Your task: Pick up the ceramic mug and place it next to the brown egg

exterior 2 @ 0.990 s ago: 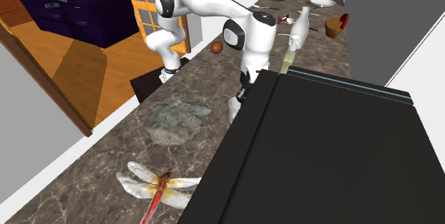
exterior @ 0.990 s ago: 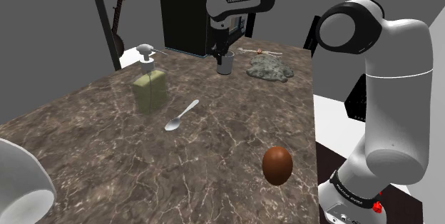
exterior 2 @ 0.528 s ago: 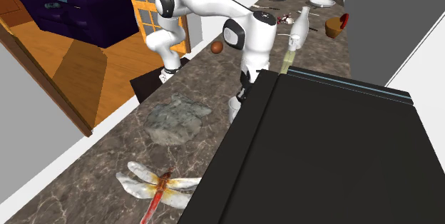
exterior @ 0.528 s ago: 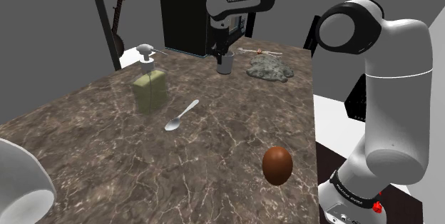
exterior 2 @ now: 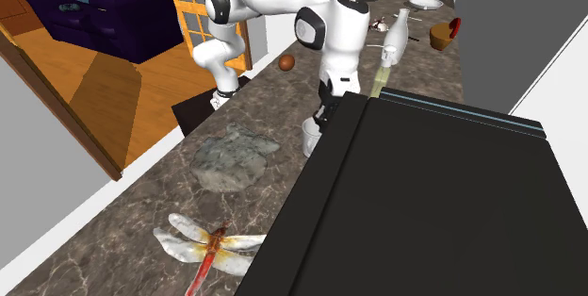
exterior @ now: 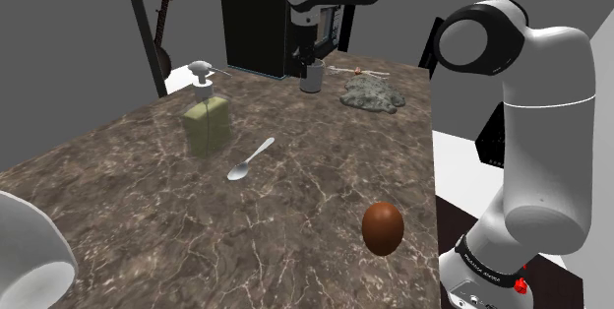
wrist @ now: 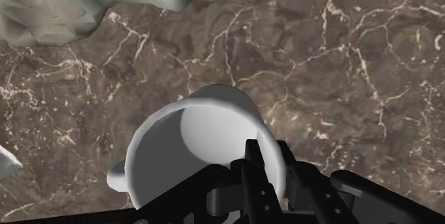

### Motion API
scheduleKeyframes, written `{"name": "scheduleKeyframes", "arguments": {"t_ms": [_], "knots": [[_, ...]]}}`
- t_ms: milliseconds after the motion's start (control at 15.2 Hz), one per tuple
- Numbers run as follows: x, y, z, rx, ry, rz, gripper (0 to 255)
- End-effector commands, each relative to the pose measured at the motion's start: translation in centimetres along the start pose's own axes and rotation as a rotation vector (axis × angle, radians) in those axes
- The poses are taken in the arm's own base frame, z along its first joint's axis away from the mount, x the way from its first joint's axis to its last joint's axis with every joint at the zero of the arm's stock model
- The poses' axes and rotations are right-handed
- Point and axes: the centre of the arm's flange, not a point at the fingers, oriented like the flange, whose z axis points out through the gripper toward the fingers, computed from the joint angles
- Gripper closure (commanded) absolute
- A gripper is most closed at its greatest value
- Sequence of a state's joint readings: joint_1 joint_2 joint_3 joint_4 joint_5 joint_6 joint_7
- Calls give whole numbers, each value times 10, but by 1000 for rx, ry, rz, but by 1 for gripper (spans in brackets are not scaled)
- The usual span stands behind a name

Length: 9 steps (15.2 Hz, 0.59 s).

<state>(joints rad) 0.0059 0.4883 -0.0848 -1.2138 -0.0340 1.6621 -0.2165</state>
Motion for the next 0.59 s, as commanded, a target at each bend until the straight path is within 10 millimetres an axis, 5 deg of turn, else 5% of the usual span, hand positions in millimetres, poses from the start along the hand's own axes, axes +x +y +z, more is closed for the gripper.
{"name": "scheduleKeyframes", "arguments": {"t_ms": [0, 528], "knots": [[-1, 0, -11, 0, 0, 0, 255], [-4, 3, -53, 0, 0, 0, 255]]}}
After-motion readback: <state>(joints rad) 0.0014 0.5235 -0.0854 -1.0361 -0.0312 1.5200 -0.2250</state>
